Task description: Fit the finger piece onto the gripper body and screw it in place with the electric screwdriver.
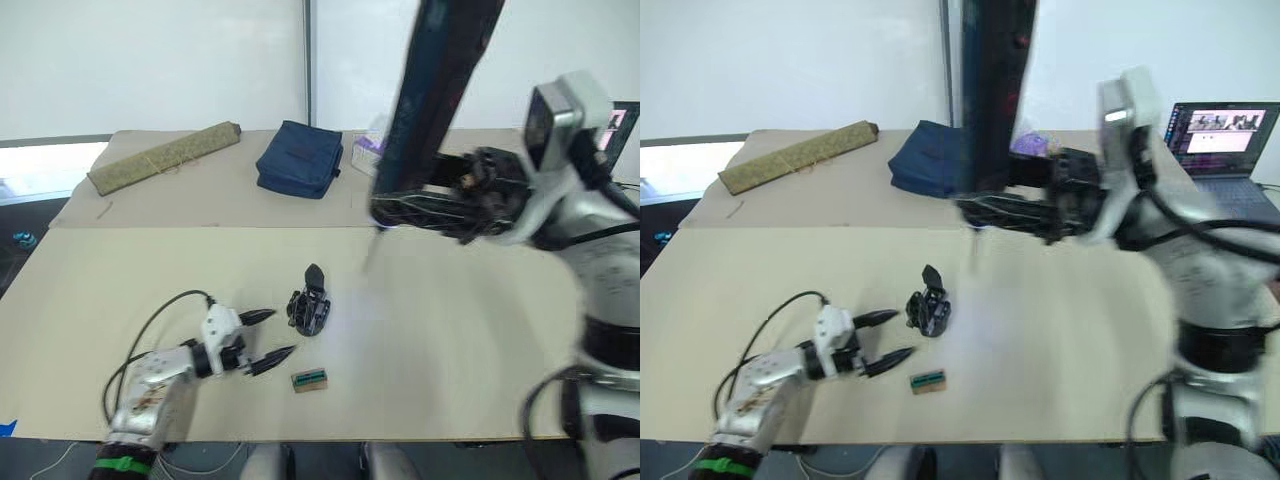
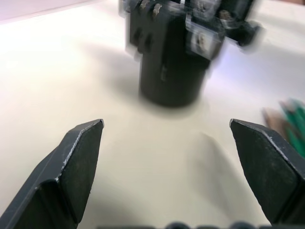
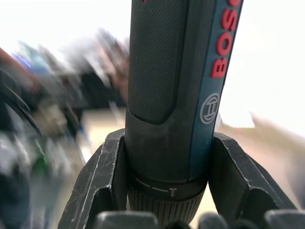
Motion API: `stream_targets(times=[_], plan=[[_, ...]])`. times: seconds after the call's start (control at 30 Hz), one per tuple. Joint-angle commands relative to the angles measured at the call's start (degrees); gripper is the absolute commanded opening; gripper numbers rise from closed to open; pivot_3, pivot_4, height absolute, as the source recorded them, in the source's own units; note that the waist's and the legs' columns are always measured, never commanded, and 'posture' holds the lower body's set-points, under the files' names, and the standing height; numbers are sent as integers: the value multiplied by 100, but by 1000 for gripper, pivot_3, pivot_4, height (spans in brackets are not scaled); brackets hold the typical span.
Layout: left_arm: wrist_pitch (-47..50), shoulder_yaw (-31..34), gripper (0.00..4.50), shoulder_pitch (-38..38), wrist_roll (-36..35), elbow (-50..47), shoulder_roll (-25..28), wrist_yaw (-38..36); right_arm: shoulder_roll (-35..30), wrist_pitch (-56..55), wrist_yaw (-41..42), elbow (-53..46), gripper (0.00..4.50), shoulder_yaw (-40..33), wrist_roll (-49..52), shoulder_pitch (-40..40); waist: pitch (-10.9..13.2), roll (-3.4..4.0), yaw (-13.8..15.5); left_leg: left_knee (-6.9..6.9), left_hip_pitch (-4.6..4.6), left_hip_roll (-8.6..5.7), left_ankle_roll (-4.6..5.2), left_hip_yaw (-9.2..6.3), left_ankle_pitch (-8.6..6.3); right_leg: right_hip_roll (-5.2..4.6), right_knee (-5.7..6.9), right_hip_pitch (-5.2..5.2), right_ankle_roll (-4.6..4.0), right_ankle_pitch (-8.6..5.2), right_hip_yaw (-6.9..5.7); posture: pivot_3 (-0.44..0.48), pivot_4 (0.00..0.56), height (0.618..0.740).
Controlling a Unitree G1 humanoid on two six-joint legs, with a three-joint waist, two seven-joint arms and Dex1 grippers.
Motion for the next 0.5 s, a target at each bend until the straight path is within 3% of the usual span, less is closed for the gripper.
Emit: stream_targets(times=[0.03, 0.1, 0.2, 0.33, 0.5], plan=[[181, 638, 4490, -184, -815, -864, 363, -349, -1230, 1141, 140, 240, 1945, 380, -433, 197, 13, 18, 38, 0, -9, -1, 0, 8, 0, -11, -5, -7, -2, -1, -1, 0, 150, 740], [377, 786, 4490, -206, -1085, -1072, 678, -707, -1973, 1441, 309, 387, 1945, 1035, -961, 447, 23, 34, 48, 3, -18, -8, -1, 33, 1, -37, -11, -10, -22, -13, -4, 0, 150, 740], [901, 903, 4490, -293, -1498, -1235, 990, -897, -2276, 1314, 420, 723, 1945, 1814, -1721, 624, 27, 41, 1, 3, -17, -8, 2, 63, 1, -50, -37, 1, -36, -21, -12, 0, 150, 740], [1221, 925, 4490, -499, -1707, -1294, 1100, -973, -1970, 863, 661, 1376, 1945, 2500, -2548, 560, 48, 56, -75, 14, -13, -15, 16, 103, 1, 13, -52, 8, 43, 26, -32, 0, 150, 740], [1088, 880, 4490, -528, -1388, -1237, 1152, -1026, -1384, 237, 725, 2285, 1945, 3158, -3616, 308, 69, 52, -75, 27, 9, -8, 19, 138, 4, 70, -39, 11, 60, 43, -8, 0, 150, 740]])
